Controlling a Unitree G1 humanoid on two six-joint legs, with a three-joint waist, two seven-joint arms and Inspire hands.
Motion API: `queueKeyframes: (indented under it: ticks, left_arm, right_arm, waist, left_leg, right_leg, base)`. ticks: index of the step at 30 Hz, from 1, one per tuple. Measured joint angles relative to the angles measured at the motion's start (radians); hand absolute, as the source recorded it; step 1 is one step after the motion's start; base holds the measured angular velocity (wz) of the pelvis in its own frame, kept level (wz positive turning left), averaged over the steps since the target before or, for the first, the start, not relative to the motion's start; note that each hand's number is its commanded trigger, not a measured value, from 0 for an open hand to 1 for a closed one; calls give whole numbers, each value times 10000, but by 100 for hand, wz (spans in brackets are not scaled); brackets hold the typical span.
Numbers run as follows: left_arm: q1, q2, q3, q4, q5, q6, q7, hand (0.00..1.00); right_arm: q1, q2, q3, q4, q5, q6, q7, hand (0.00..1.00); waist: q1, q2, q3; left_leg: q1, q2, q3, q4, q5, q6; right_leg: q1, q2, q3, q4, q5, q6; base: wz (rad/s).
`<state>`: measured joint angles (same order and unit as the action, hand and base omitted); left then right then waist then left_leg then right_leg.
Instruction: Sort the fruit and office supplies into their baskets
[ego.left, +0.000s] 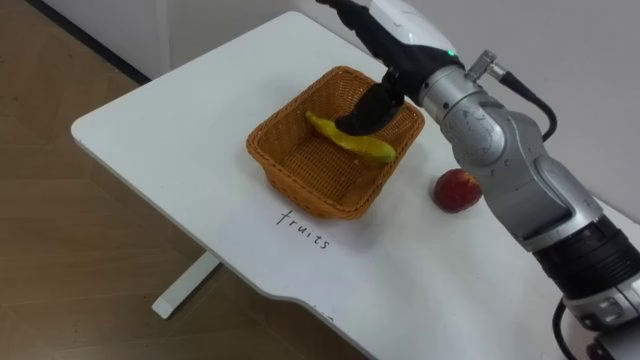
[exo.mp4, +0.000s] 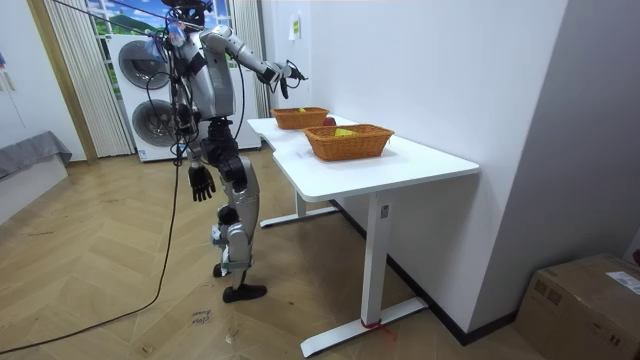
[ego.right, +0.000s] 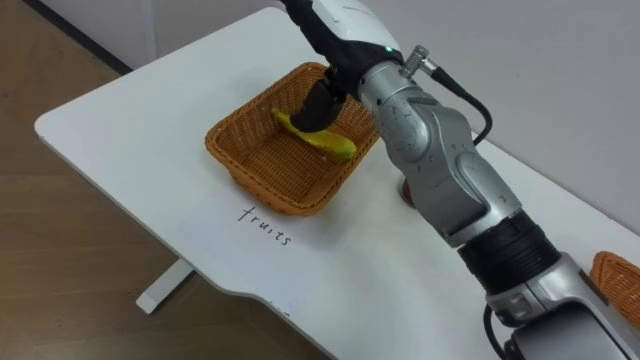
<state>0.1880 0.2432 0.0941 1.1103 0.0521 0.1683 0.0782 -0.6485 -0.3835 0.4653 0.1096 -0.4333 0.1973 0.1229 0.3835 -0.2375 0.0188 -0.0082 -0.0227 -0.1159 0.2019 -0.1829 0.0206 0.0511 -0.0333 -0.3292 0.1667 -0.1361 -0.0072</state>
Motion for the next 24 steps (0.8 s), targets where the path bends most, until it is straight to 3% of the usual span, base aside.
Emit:
queueKeyframes:
  ticks: [11, 13, 18, 24]
  left_arm:
    - [27, 0, -3, 1, -12, 8, 7, 0]
    - [45, -35, -14, 6, -51, 6, 51, 0]
    - [118, -121, -11, 11, -11, -6, 59, 0]
    - [270, -188, -6, -168, 12, 2, 130, 0]
  right_arm:
    - [1, -2, 0, 9, 333, -1, -14, 0]
    - [1, -10, -8, 9, 915, -29, -57, 0]
    - [3, -8, -122, 7, 1533, -212, -57, 0]
    - [54, -16, -370, -12, 1702, -232, -57, 0]
  waist:
    - [5, 12, 6]
    - [-50, 52, 36]
    - [-270, 208, 104]
    - [-516, 431, 1]
  left_leg:
    - [7, -1, 7, 11, 0, 0]
    - [16, -8, 17, 34, 0, 1]
    - [7, -29, 22, 79, 0, 3]
    - [-18, -34, 30, 89, 4, 7]
  right_leg:
    - [11, 5, 61, 0, 0, 0]
    - [21, 16, 266, 2, 0, 0]
    - [32, 1, 302, 11, 0, 0]
    - [-2, -8, 270, 15, 0, 0]
  base:
    - [0]
    - [0]
    - [0]
    - [0]
